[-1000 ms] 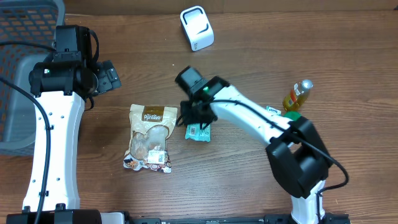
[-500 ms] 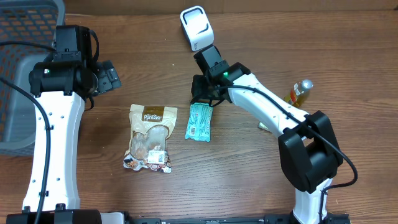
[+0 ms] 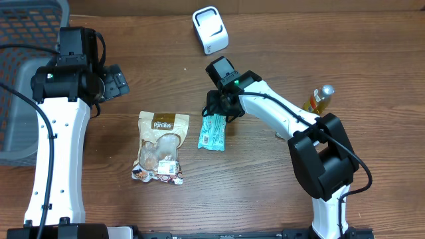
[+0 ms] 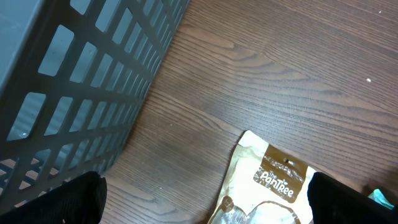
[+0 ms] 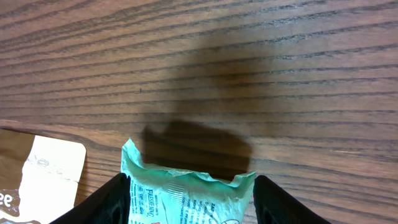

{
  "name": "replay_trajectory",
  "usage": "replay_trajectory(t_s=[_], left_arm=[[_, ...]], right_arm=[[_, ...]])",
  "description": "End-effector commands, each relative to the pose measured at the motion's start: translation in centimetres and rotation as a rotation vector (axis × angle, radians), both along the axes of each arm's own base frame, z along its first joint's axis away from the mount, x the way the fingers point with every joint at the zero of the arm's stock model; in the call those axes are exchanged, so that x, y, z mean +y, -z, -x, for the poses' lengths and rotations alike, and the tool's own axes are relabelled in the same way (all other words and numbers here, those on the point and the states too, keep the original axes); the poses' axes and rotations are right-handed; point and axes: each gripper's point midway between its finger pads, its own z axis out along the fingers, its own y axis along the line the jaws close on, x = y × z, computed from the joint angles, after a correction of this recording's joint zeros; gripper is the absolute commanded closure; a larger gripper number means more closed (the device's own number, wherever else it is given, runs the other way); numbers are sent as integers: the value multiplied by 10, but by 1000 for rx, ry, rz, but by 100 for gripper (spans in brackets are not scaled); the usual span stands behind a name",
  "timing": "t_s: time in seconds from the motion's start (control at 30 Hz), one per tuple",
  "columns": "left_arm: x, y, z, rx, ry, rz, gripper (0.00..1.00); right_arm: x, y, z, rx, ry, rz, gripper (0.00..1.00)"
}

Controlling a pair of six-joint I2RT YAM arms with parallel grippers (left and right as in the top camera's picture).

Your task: Scan the item barcode

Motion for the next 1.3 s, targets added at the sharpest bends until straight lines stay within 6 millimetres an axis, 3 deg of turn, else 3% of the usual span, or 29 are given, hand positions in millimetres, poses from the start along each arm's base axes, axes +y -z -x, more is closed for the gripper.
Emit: replay_trajectory(t_s=[0.0,0.17,0.5,0.67,0.83,0.97,1.27], left_arm=[[3,-6,-1,-14,3,-18,0],[3,-6,-1,-14,3,-18,0],[3,-6,-1,-14,3,-18,0],[3,-6,-1,-14,3,-18,0],[3,-6,-1,-14,3,-18,0],[3,-6,-1,-14,3,-18,0],[3,-6,-1,-14,3,-18,0]], right_arm=[[-5,2,-2,-7,6,15,39],[3,0,-2,-19,-8,-1,28],[23,-8,-15,-77,-25,-87,31],[35,-11,-12,-76,-50,-121,34],[53,-14,-7,-94,-87,-153,48],[62,-15,-1,-97,-108,-157,68],[66,-17,-3,-122,-112,-153,71]])
